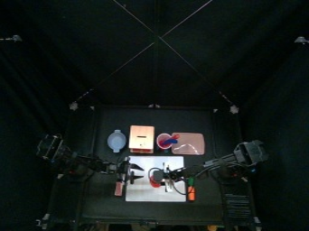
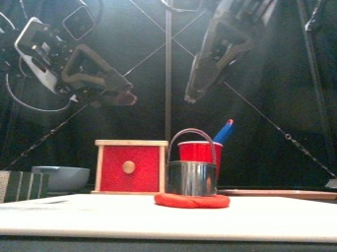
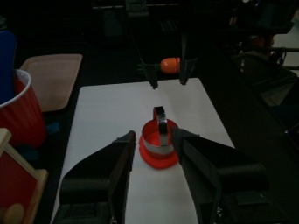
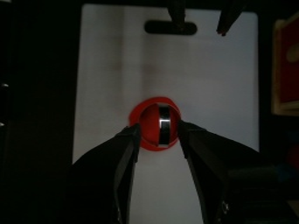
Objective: Get the cutter from the drawer then cut the dough then place the extra dough in the bowl
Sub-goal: Cut the dough
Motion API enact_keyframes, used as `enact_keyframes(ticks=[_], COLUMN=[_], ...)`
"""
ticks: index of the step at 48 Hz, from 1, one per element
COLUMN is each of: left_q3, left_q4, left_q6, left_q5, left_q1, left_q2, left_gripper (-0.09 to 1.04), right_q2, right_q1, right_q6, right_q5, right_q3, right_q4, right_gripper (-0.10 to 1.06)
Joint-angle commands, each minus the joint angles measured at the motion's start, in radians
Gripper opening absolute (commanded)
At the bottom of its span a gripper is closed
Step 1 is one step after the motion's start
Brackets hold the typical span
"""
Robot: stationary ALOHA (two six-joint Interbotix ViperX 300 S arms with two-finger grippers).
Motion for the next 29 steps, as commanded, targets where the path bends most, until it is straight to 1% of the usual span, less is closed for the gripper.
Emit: enact_keyframes(ticks=[1, 4, 10, 17, 24, 26, 29], left_q3=[-0.04, -0.044, -0.057, -0.063, -0.064, -0.064, -0.069], left_q4=[0.0, 0.0, 0.0, 0.0, -0.002, -0.002, -0.002], left_q6=[0.006, 0.008, 0.009, 0.006, 0.008, 0.006, 0.006], left_q5=[-0.011, -0.011, -0.012, -0.043, -0.14, -0.164, -0.202], left_q1=[0.002, 0.003, 0.003, 0.0, -0.011, -0.017, -0.026], left_q2=[0.012, 0.02, 0.037, 0.054, 0.097, 0.112, 0.144], left_gripper=[0.78, 0.78, 0.78, 0.78, 0.78, 0.78, 0.78], right_q2=[-0.095, -0.137, -0.186, -0.178, -0.121, -0.104, -0.074], right_q1=[-0.018, -0.035, -0.048, -0.067, -0.091, -0.097, -0.098], right_q6=[0.003, 0.006, -0.003, -0.017, -0.067, -0.084, -0.124], right_q5=[-0.183, -0.299, -0.526, -0.692, -0.818, -0.854, -0.917], right_q3=[0.118, 0.201, 0.339, 0.43, 0.465, 0.466, 0.472], right_q4=[-0.008, -0.003, -0.008, -0.009, 0.003, 0.017, 0.057], right_gripper=[0.78, 0.78, 0.78, 0.78, 0.78, 0.78, 0.78])
